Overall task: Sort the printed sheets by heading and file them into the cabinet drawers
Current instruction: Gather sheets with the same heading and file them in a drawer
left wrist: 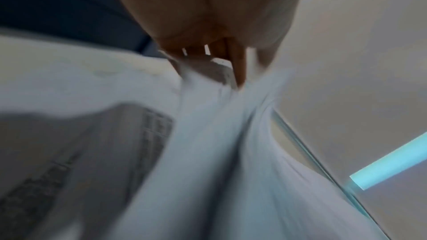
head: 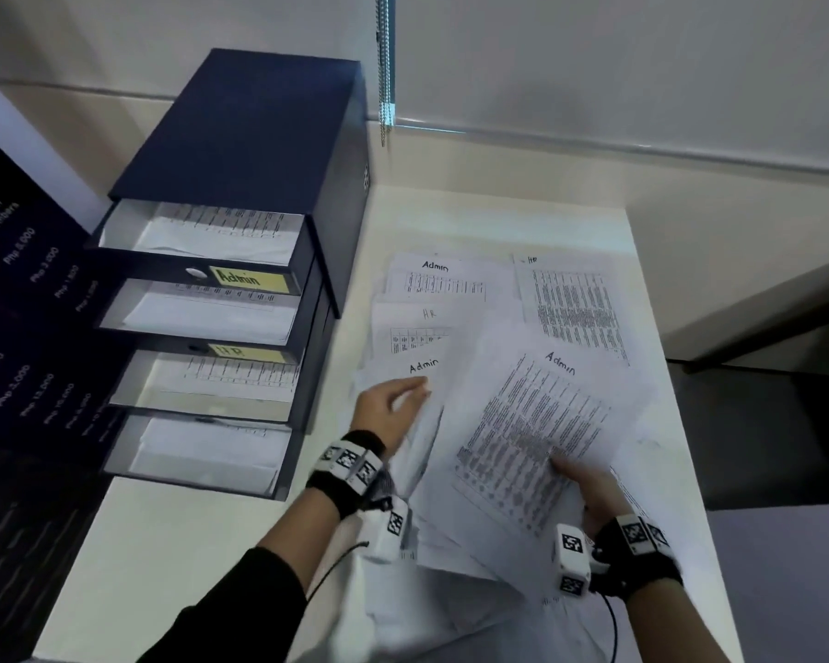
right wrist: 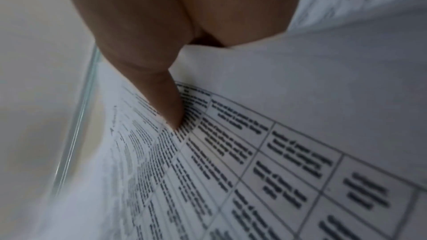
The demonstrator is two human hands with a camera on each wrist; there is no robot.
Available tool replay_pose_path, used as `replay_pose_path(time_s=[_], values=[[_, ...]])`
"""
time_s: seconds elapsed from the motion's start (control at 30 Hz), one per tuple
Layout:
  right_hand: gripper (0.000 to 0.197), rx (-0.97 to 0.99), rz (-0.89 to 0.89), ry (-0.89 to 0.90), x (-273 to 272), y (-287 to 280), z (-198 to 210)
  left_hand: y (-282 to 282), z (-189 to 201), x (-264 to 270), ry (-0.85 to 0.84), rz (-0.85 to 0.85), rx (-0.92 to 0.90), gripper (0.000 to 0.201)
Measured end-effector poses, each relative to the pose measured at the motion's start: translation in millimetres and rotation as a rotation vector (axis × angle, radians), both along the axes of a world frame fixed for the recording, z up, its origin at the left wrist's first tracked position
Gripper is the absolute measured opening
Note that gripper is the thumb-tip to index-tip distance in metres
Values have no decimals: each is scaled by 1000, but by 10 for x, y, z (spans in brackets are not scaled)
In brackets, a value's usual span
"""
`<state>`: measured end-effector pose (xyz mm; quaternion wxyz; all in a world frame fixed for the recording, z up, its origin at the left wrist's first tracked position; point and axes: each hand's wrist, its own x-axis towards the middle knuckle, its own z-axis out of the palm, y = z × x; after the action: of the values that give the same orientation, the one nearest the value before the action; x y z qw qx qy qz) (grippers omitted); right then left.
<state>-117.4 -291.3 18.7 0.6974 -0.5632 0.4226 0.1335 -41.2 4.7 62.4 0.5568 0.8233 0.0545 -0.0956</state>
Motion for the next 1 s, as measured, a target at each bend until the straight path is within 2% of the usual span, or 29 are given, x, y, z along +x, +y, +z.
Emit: replay_pose_path(time_s=[0.1, 0.17, 0.23, 0.33, 0.43, 0.53, 0.6, 0.67, 0.73, 0.87, 0.93, 1.0], values=[[49, -126, -48, -9, -75, -227, -29, 358, -305, 289, 123, -42, 141, 49], [45, -179, -38, -9, -108, -305, 23, 501, -471, 450, 191, -86, 188, 65], [38, -232, -20, -13, -127, -340, 49, 545, -578, 574, 194, -106, 314, 67], [39, -307, 44, -14, -116, -357, -5, 533, -626, 631, 208, -129, 627, 75], [37, -387, 140, 15, -62, -381, -104, 487, -611, 601, 194, -145, 725, 76], [30, -459, 222, 27, -30, -362, -155, 439, -593, 547, 165, -122, 708, 67], [31, -460, 249, 26, -35, -372, -225, 394, -574, 494, 80, -108, 660, 47], [32, -448, 264, 41, -47, -391, -289, 310, -534, 414, -23, -135, 586, 19], [30, -433, 272, 29, -59, -406, -298, 206, -478, 319, -68, -172, 485, 5], [27, -336, 301, 10, -129, -461, -212, 27, -383, 229, -39, -248, 235, 8], [30, -309, 347, 10, -174, -523, -206, -44, -349, 244, -59, -267, 201, 17], [42, -306, 375, 21, -217, -590, -205, -80, -311, 293, -78, -246, 213, 26]])
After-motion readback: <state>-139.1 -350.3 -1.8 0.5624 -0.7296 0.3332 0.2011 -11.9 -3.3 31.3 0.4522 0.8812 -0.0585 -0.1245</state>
